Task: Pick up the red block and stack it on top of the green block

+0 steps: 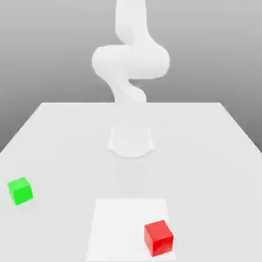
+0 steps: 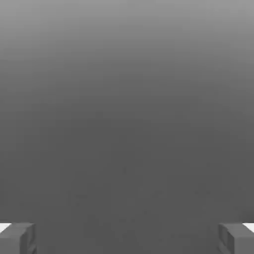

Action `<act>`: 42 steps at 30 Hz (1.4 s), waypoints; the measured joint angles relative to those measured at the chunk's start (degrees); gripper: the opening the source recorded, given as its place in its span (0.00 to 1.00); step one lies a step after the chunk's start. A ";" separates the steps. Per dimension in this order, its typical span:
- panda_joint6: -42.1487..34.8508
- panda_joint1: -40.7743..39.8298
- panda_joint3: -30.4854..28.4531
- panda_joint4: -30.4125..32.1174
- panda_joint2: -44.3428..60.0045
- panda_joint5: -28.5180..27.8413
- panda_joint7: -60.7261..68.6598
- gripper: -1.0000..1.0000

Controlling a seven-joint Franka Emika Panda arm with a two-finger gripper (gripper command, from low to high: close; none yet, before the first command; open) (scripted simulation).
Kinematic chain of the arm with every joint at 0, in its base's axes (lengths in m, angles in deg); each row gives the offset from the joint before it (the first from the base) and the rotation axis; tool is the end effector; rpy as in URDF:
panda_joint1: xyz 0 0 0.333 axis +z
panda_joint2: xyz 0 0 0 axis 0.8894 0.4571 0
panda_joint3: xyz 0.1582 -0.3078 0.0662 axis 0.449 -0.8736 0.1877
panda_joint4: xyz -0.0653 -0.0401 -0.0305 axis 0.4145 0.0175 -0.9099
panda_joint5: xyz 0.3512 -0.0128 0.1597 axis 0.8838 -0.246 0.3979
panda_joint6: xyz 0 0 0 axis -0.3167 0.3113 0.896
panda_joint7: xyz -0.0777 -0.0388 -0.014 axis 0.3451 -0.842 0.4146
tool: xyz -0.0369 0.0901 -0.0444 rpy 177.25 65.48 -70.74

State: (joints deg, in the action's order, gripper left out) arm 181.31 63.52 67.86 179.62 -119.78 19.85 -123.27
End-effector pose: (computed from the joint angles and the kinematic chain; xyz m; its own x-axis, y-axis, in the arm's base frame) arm 0.3503 0.0044 0.6994 0.5415 -0.6963 0.4711 -0.5165 -0.7177 -0.4671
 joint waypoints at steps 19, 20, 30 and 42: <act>16.30 4.69 1.10 8.99 39.82 0.16 9.05 0.50; 17.15 4.96 1.17 9.46 41.90 0.05 9.44 0.50; 28.98 5.94 0.91 10.00 60.52 -1.12 10.59 0.00; 21.17 4.26 0.35 11.67 51.08 -0.81 12.22 0.00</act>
State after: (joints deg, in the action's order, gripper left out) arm 202.48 67.78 68.21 191.28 -68.70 19.04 -111.05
